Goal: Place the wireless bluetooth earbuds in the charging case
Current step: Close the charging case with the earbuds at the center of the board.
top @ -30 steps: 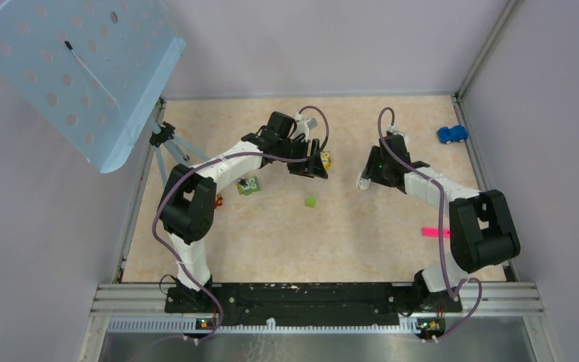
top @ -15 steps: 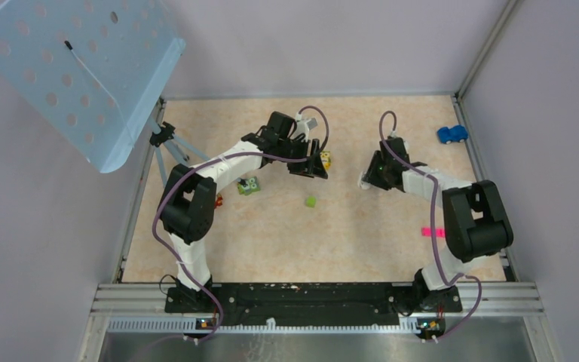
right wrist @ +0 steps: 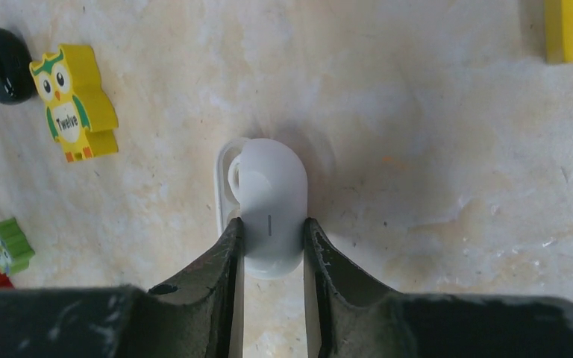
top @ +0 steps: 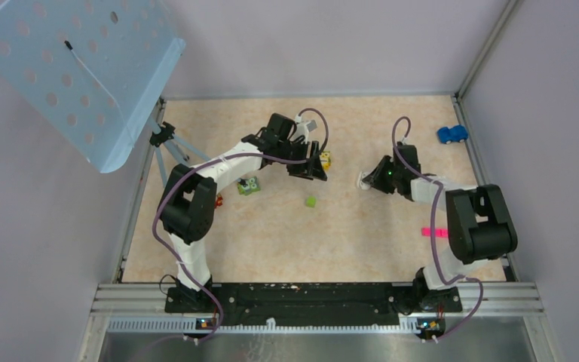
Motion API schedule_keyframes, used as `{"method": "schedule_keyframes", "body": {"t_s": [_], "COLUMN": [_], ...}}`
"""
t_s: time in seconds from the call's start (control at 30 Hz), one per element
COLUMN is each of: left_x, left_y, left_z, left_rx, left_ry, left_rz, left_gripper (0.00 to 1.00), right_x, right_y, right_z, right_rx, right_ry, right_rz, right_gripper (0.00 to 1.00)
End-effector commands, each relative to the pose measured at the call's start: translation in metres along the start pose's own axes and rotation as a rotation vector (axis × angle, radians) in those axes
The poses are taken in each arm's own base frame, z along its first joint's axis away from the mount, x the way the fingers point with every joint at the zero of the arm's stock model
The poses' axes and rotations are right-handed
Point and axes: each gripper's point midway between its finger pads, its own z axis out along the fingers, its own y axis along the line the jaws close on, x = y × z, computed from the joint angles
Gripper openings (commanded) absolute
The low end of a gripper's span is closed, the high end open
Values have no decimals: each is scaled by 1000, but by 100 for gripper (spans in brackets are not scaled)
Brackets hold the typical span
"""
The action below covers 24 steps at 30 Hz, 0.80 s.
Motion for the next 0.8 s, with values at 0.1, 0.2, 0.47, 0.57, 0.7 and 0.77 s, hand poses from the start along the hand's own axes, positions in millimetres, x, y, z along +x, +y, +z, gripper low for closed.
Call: {"method": "schedule_keyframes", "body": {"t_s": [0.1, 0.2, 0.47, 0.57, 0.7, 0.77], "left_x": [-19, -22, -14, -10, -8, -8], "left_y": [-41, -46, -39, -34, -32, -31], "left_z": [-26, -28, -19, -17, -17, -18], "left_rx": [92, 111, 114, 103, 92, 87], "left_ry": [-74, -82, -52, -44, -39, -41], "left_rz": [66, 71, 40, 35, 35, 37], "left_gripper": [66, 66, 66, 66, 66, 66], "right_x": [-12, -10, 6, 12, 21, 18], "right_y": [37, 43, 16, 3, -13, -9], "right_z": [-41, -56, -49, -36, -32, -36], "right_rx": [-213, -249, -132, -77, -8, -17], "right_ry": [-76, -78, -27, 10, 42, 31], "right_rz": [-43, -69, -69, -67, -67, -72], "right_gripper": [7, 7, 9, 9, 33, 47]}}
